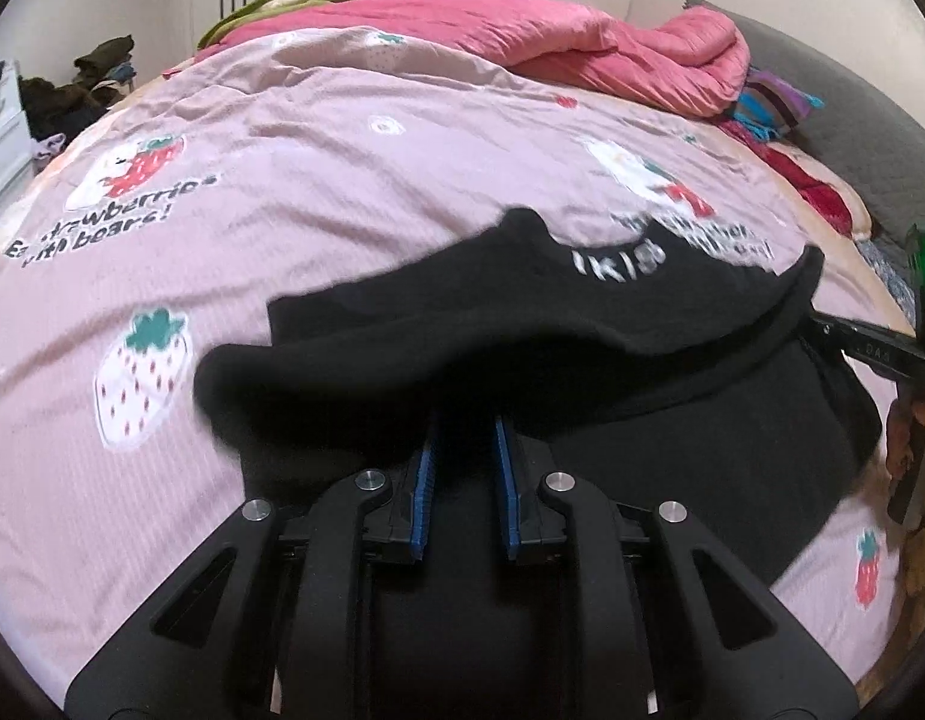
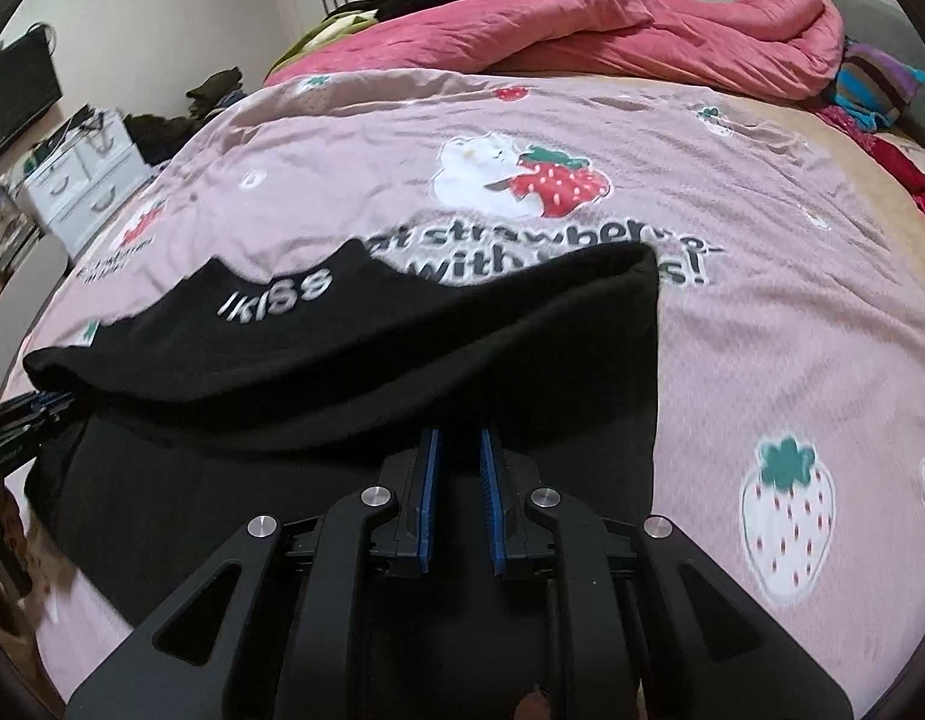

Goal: Fold small clothes
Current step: 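Lay the hem over the collar and open both tools, then pull both open tools back from the folded sweater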

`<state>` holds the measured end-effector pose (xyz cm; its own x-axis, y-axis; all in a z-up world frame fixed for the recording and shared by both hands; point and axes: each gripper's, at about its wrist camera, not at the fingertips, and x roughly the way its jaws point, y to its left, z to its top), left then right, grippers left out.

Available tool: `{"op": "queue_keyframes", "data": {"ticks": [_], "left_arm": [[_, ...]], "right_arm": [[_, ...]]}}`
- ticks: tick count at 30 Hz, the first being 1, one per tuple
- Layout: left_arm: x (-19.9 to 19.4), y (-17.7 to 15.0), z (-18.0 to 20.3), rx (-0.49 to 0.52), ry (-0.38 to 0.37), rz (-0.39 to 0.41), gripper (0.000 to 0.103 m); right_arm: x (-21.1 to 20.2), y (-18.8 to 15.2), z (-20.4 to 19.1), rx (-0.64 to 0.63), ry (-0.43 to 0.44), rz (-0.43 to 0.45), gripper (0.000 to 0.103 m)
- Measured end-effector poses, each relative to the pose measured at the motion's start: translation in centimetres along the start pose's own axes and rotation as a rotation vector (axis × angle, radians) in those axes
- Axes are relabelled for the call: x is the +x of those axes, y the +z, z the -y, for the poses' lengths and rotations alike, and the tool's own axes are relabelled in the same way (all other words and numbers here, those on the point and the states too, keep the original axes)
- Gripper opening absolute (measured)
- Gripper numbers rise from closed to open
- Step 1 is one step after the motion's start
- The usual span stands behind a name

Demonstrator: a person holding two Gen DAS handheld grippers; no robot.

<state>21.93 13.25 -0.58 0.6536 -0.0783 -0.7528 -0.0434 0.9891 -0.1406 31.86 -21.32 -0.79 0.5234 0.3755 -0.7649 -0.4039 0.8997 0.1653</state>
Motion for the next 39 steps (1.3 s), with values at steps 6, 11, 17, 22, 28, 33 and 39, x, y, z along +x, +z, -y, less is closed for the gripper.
{"op": "queue_keyframes", "data": {"ticks": [6, 11, 17, 22, 28, 33, 39], "left_arm": [[-0.5, 1.5, -2.3, -0.069, 0.000, 0.057, 0.012], [-1.9, 2.0, -4.6, -0.140, 0.012, 0.097, 0.029], [-1.0, 1.6, -6.6, -0.218, 0.002, 0.045, 0.044], [0.3, 0.8, -6.5, -0.237, -0.042, 0.015, 0.027], [-1.2, 1.4, -6.0, -0.194, -0.022, 0.078, 0.004], [-1.7, 1.8, -5.6, -0.148, 0.035, 0.102, 0.003], [0.2, 0.7, -6.2, -0.165, 0.052, 0.037, 0.005]], "right_arm": [[0.5, 1.6, 1.2, 0.048, -0.020, 0.019, 0.013], [-0.6, 2.0, 2.8, 0.085, -0.076, 0.060, 0.020], [-0.6, 1.4, 5.0, 0.127, -0.085, 0.023, 0.061], [0.1, 0.7, 5.4, 0.160, -0.021, 0.000, 0.025], [-1.3, 0.9, 5.1, 0.171, 0.011, 0.084, 0.006], [-1.4, 1.0, 6.0, 0.203, -0.019, 0.110, 0.006], [-0.3, 0.1, 5.7, 0.179, -0.091, 0.062, 0.014]]}}
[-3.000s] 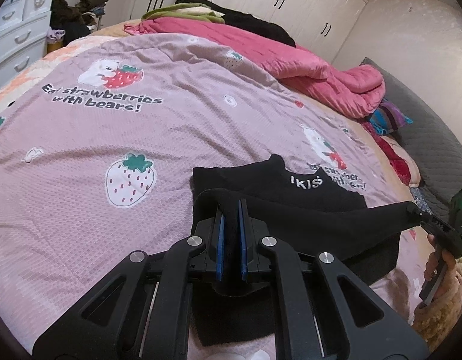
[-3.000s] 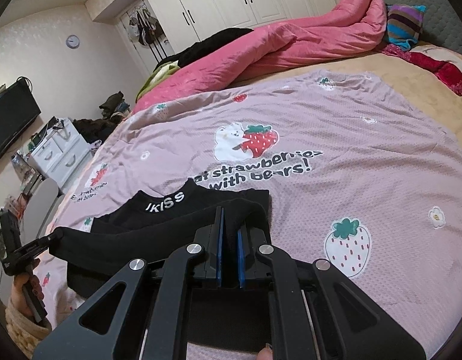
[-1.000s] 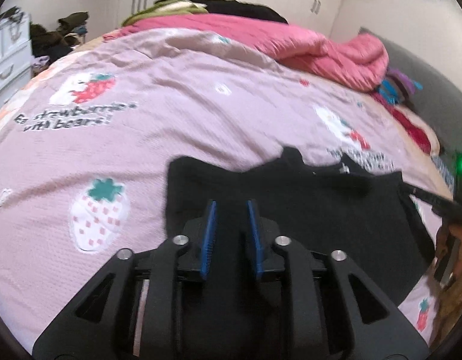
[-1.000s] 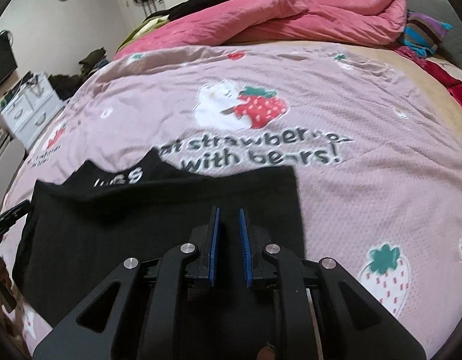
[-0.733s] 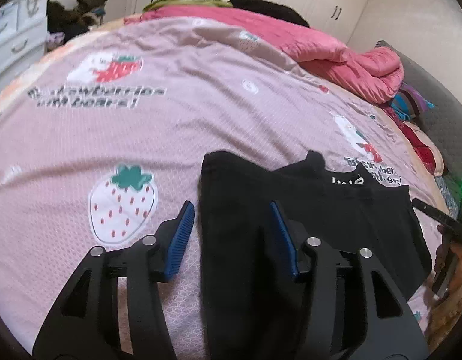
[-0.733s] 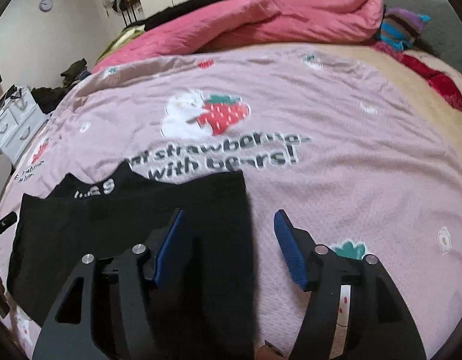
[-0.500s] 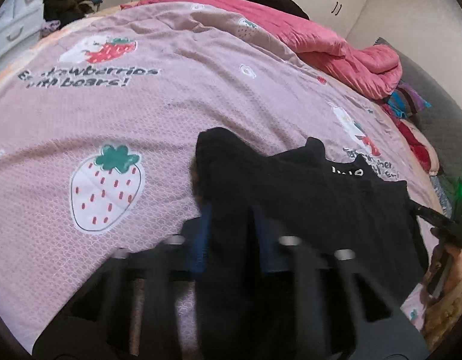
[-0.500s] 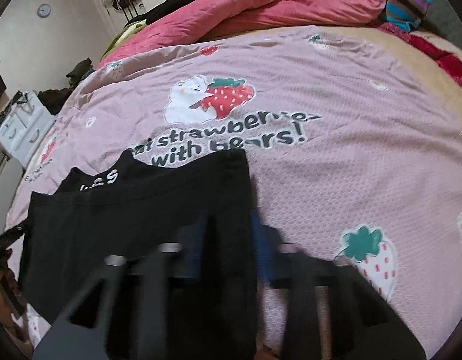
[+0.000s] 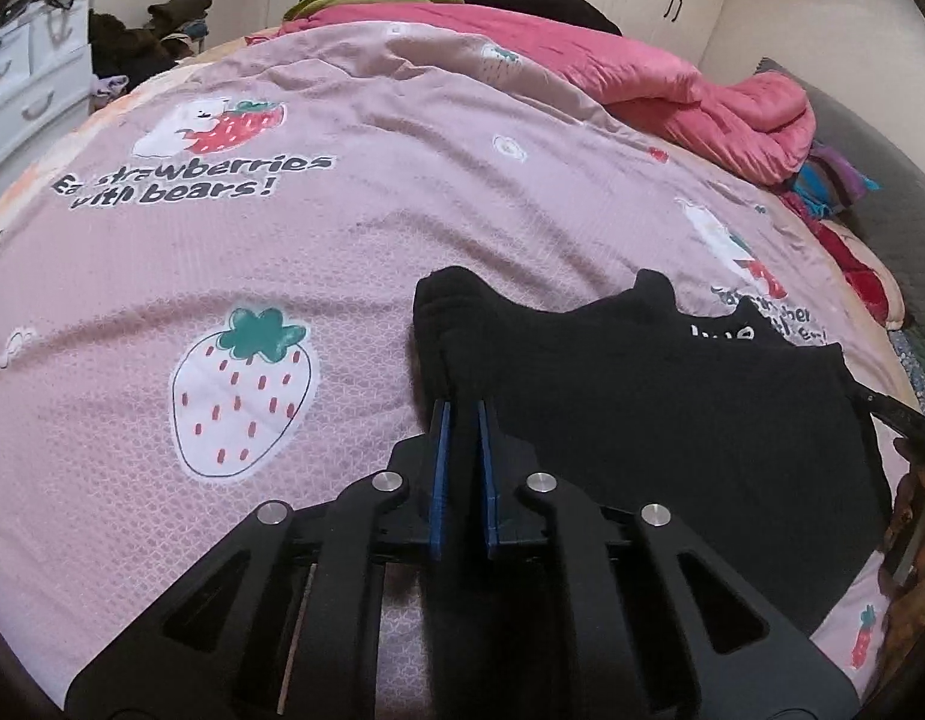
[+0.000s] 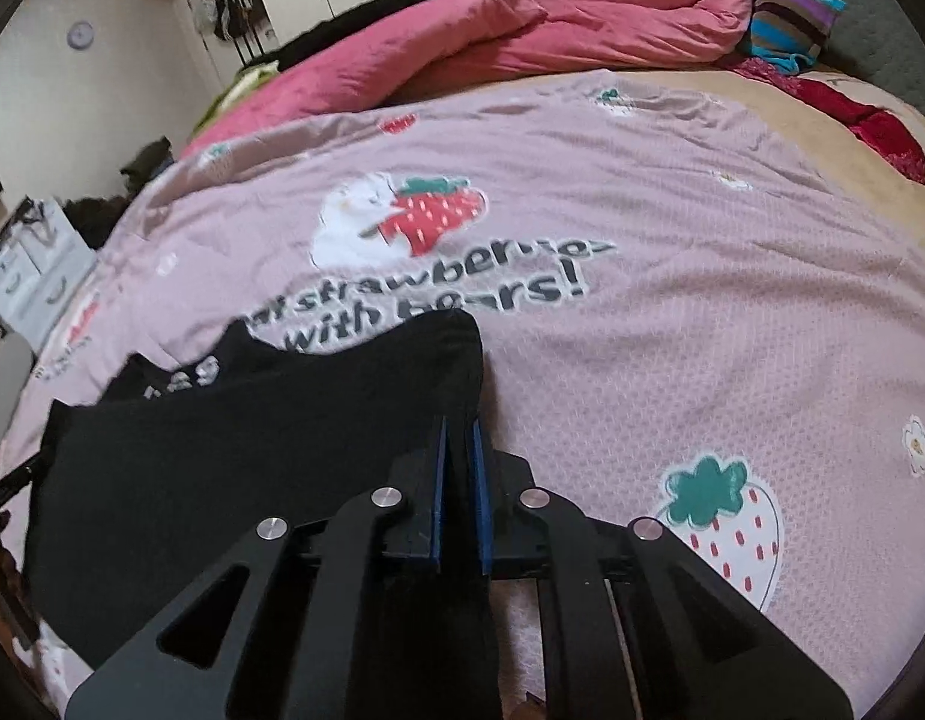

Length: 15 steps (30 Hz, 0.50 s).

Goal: Fold small clothes
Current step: 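Pull both open tools back from the folded sweater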

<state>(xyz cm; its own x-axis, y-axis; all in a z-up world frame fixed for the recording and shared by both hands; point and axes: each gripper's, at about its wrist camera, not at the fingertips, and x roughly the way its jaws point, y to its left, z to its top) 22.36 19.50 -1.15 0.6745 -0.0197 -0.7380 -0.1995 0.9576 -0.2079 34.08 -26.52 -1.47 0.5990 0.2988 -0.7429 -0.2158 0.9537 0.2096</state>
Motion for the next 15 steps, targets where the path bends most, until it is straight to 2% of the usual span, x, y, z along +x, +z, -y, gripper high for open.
{"op": "queue_keyframes", "data": {"ticks": [1, 4, 6, 9, 12, 14, 15], "left_arm": [[-0.2, 0.0, 0.1, 0.004, 0.005, 0.003, 0.008], [-0.8, -0.2, 0.4, 0.006, 0.012, 0.005, 0.023], [-1.1, -0.6, 0.6, 0.009, 0.006, -0.003, 0.027], [-1.6, -0.9, 1.0, 0.016, 0.004, -0.006, 0.038], [-2.3, -1.4, 1.4, 0.019, 0.000, -0.012, 0.045], [-2.6, -1.8, 1.6, 0.023, 0.002, -0.014, 0.055], [-2.8, -2.0, 1.8, 0.026, 0.004, -0.016, 0.056]], "right_arm": [[-0.2, -0.1, 0.0, 0.001, -0.007, 0.002, 0.016], [-1.1, -0.7, -0.3, -0.011, -0.025, 0.009, 0.030], [-2.0, -1.3, -0.5, -0.008, -0.010, 0.027, 0.052], [-3.9, -2.5, -1.2, -0.013, 0.025, 0.065, 0.059], [-5.4, -3.6, -2.0, -0.024, 0.049, 0.087, 0.059], [-6.4, -4.5, -2.6, -0.037, 0.064, 0.097, 0.059], [-6.9, -4.9, -2.8, -0.041, 0.074, 0.100, 0.059]]}}
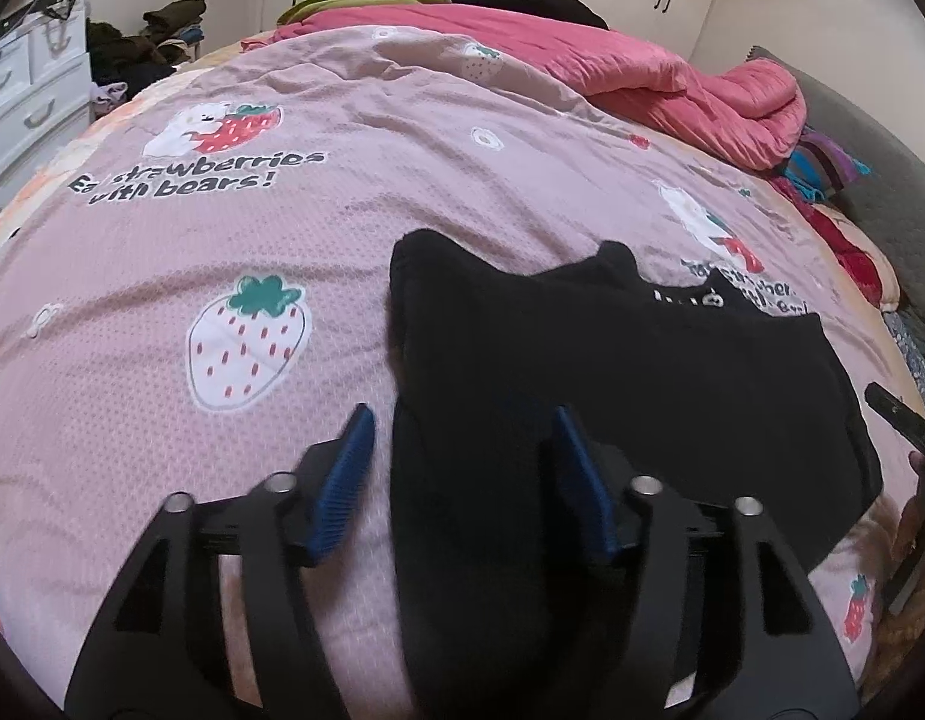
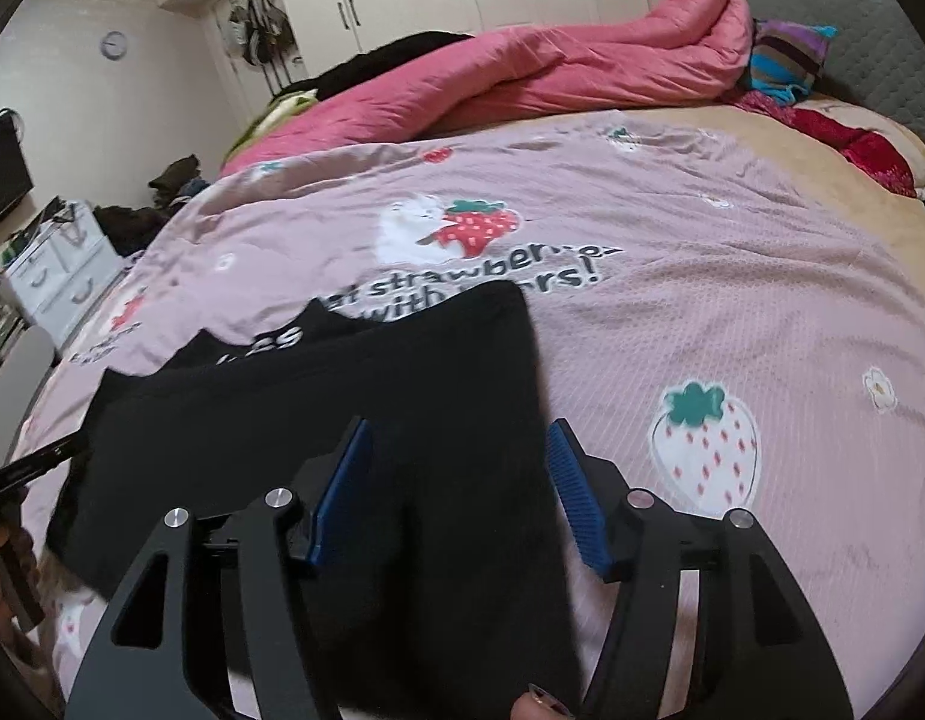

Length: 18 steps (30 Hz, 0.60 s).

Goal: Fold small clothes
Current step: 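Pull both open tools back from the folded sweater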

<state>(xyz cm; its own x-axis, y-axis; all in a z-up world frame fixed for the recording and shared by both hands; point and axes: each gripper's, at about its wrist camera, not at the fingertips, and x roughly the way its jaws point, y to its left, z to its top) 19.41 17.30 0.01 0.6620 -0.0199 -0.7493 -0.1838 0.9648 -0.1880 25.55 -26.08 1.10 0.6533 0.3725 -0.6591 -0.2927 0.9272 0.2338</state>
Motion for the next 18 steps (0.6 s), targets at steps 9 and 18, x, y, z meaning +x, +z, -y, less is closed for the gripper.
{"op": "queue_keyframes", "data": {"ticks": [9, 18], "left_arm": [[-0.9, -2.8, 1.7, 0.038, 0.006, -0.048, 0.066], [-3.0, -6.2, 1.5, 0.016, 0.016, -0.059, 0.082]], "right_arm": [[-1.7, -3.1, -1.8, -0.015, 0.059, -0.068, 0.075], [-2.5, -6.2, -3.4, -0.055, 0.037, -0.119, 0.079]]}}
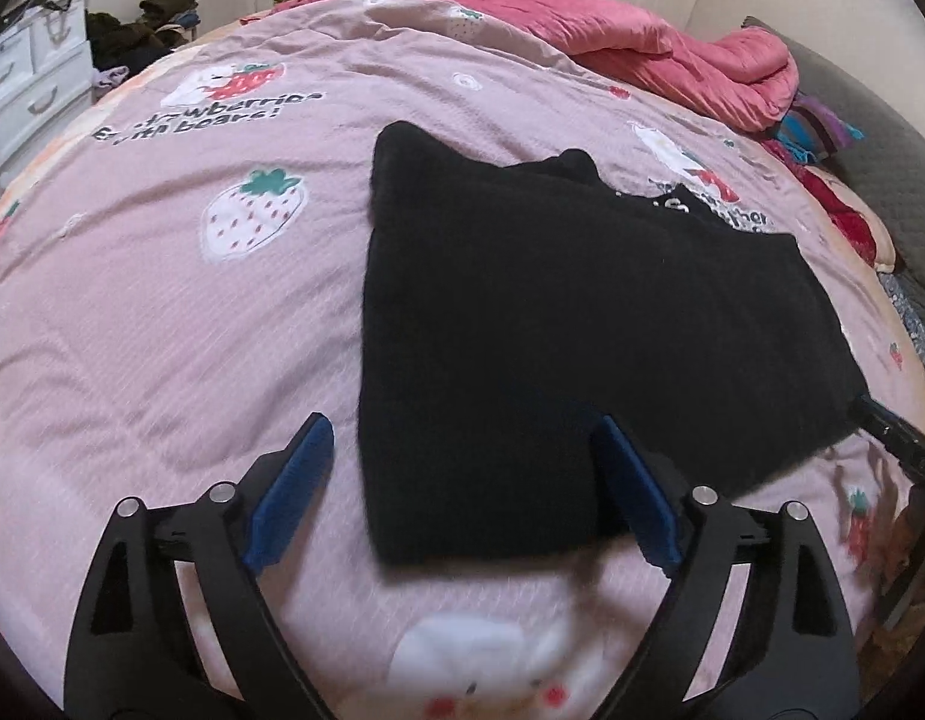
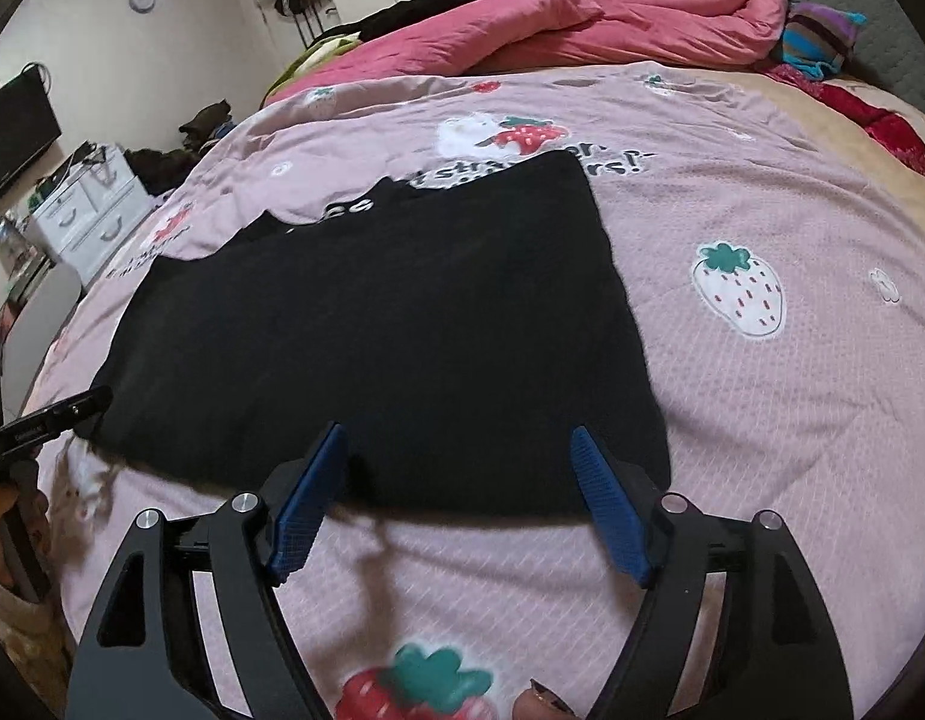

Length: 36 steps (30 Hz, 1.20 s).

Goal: Fold small clothes
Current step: 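Pull both open tools back from the folded sweater, then close the right tool on the folded sweater's edge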

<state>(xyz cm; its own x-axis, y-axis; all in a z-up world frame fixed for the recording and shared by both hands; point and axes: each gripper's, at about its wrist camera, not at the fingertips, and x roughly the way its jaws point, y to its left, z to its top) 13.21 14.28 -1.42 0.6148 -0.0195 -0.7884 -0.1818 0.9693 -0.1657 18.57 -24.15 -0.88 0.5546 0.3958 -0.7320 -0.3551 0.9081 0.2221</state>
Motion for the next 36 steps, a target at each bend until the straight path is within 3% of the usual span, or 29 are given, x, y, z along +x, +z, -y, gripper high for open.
{"op": "queue_keyframes", "data": {"ticks": [1, 3, 6, 9, 19, 36], "left_arm": [[-0.2, -0.2, 0.0, -0.003, 0.004, 0.001, 0.082], [-0.8, -0.5, -0.3, -0.012, 0.015, 0.005, 0.095], [-2.1, -1.0, -1.0, -0.022, 0.034, 0.018, 0.094], [-3.1, -1.4, -1.6, -0.036, 0.049, 0.027, 0.094], [-5.3, -2.0, -3.0, -0.077, 0.070, 0.054, 0.094], [-4.2, -0.7, -6.5, -0.136, 0.130, 0.036, 0.094]], "right_arm": [[-0.3, -0.2, -0.4, -0.005, 0.006, 0.007, 0.080], [-1.0, -0.4, -1.1, -0.011, 0.029, 0.024, 0.085], [-2.3, -0.5, -3.2, -0.054, 0.073, 0.059, 0.094], [-2.8, -0.4, -5.1, -0.103, 0.088, 0.079, 0.097], [-2.8, 0.2, -10.8, -0.220, 0.147, 0.084, 0.097], [1.6, -0.6, -19.9, -0.469, 0.161, 0.030, 0.097]]}}
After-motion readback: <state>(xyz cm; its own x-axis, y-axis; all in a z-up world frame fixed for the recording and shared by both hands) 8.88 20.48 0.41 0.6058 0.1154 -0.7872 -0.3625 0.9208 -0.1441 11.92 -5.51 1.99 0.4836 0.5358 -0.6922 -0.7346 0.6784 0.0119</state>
